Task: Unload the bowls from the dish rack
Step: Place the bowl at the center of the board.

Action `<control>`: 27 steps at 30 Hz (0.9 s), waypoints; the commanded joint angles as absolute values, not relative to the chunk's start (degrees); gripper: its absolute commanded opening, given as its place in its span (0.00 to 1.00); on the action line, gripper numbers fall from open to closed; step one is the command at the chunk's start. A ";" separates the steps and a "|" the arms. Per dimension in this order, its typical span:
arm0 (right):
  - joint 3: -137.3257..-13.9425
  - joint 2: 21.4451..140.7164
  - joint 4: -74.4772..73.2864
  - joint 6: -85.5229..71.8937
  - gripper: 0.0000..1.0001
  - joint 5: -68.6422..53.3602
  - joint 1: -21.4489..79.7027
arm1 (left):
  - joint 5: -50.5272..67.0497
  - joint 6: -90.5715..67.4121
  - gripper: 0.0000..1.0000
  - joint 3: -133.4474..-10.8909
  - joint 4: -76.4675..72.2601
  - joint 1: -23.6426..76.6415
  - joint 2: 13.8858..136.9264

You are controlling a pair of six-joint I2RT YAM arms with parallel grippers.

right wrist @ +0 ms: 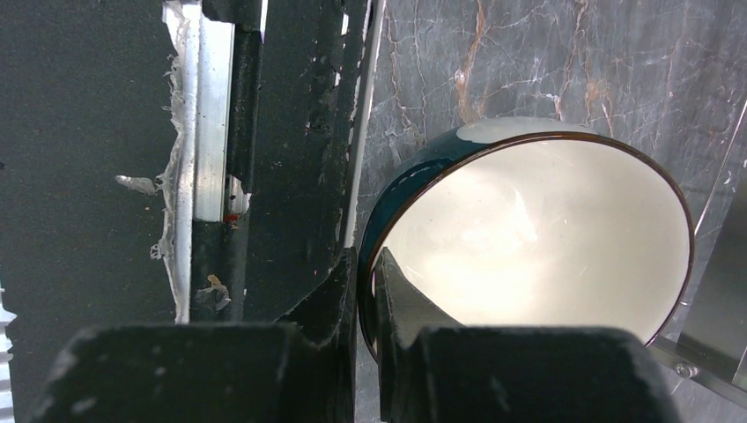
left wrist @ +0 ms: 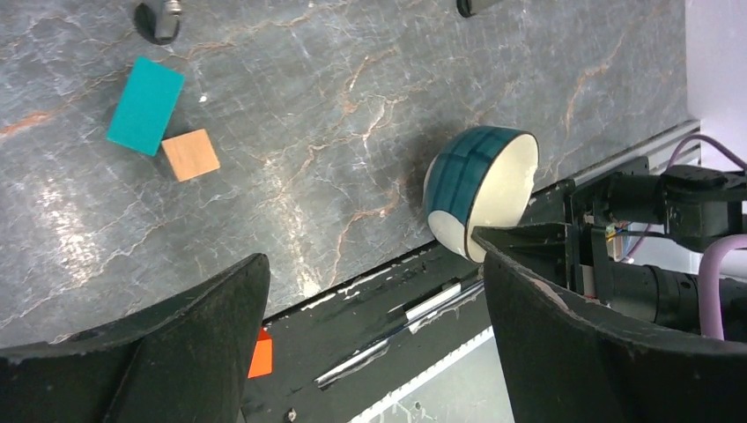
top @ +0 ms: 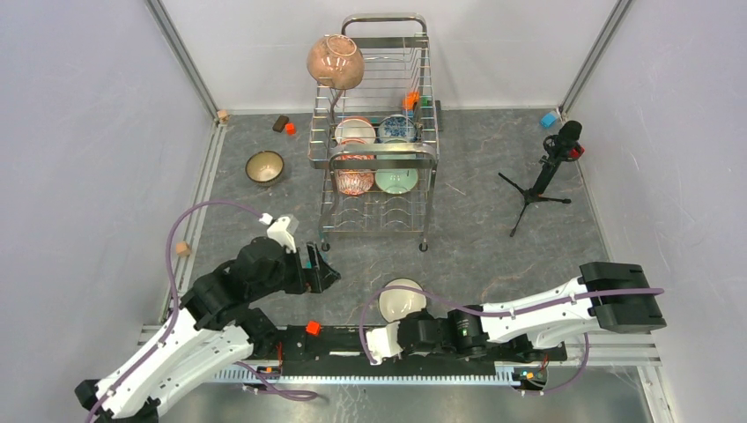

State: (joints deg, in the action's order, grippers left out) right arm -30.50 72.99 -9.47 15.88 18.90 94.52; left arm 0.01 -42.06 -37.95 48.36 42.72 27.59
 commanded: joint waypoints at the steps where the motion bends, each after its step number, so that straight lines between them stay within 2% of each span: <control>1: -31.29 73.26 -5.67 16.47 0.00 20.12 94.95 | -5.55 -46.49 0.97 -36.84 42.70 48.66 29.37; 12: -32.53 73.25 -8.53 18.67 0.00 18.26 96.02 | -19.49 -49.79 0.95 -36.98 36.91 69.19 42.94; 27: -41.02 79.63 -18.35 24.77 0.00 20.67 101.41 | -18.85 -49.35 0.93 -38.30 32.27 74.05 52.24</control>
State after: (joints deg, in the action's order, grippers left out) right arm -36.32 78.28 -16.69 21.50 19.51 100.62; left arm -17.54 -47.09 -35.35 35.66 72.55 51.31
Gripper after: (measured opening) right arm 0.115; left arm 0.927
